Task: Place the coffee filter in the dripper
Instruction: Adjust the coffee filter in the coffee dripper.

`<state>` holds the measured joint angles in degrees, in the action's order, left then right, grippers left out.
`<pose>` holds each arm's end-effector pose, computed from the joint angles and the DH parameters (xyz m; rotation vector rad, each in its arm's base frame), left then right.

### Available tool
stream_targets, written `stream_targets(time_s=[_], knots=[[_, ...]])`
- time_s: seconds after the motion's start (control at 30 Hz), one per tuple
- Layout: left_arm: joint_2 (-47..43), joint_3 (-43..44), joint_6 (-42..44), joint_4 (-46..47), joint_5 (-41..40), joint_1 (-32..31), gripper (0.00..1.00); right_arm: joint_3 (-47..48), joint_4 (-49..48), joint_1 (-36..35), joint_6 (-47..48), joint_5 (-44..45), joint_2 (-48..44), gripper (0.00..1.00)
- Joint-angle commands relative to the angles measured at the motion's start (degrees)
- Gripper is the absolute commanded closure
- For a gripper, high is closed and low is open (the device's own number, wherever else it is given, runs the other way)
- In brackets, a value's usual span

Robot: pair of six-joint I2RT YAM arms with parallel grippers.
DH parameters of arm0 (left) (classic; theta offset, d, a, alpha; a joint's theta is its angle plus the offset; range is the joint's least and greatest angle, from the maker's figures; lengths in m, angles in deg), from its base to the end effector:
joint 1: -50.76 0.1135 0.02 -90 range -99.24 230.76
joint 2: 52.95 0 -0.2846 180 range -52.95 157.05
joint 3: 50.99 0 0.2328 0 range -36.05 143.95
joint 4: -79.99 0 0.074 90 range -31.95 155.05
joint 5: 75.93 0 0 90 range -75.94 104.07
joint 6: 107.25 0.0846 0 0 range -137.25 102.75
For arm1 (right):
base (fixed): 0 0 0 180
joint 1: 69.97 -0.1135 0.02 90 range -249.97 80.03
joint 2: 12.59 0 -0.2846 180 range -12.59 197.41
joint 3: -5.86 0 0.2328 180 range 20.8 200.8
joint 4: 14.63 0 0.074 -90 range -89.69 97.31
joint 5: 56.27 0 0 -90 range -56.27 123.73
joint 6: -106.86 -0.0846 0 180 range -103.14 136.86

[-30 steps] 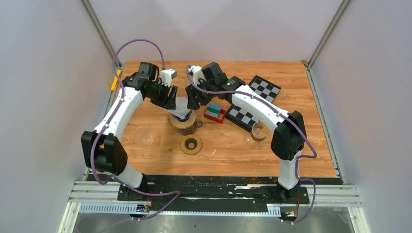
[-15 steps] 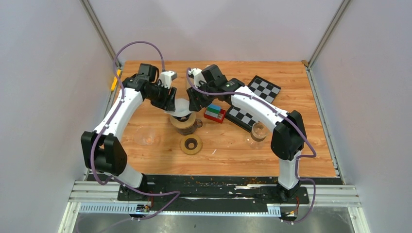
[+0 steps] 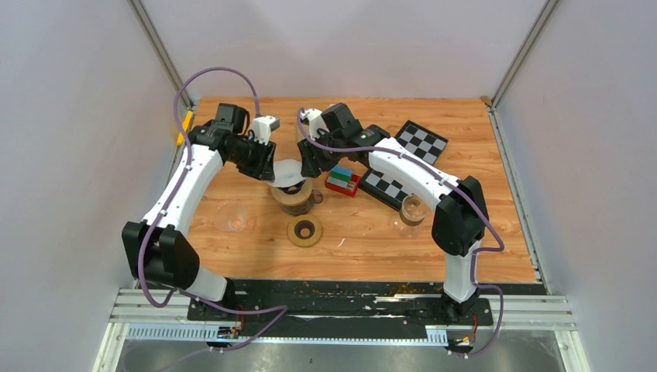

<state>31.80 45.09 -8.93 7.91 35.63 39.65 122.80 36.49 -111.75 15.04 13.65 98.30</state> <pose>0.2853 -0.0877 0.3094 0.5653 2.5376 -0.5107 0.3247 0.3291 0.2953 -0.9967 2.2213 0.7720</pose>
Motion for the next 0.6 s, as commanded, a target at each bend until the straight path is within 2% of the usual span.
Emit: stream_targets(time_s=[0.0, 0.57], knots=[[-1.38, 1.41, 1.09, -1.26, 1.34, 0.3, 0.55, 0.34, -2.24, 0.19, -0.24, -0.25, -2.25, 0.49], [1.76, 4.08, 0.87, -2.84, 2.76, 0.3, 0.77, 1.02, -2.18, 0.16, -0.51, -0.67, -1.59, 0.49]])
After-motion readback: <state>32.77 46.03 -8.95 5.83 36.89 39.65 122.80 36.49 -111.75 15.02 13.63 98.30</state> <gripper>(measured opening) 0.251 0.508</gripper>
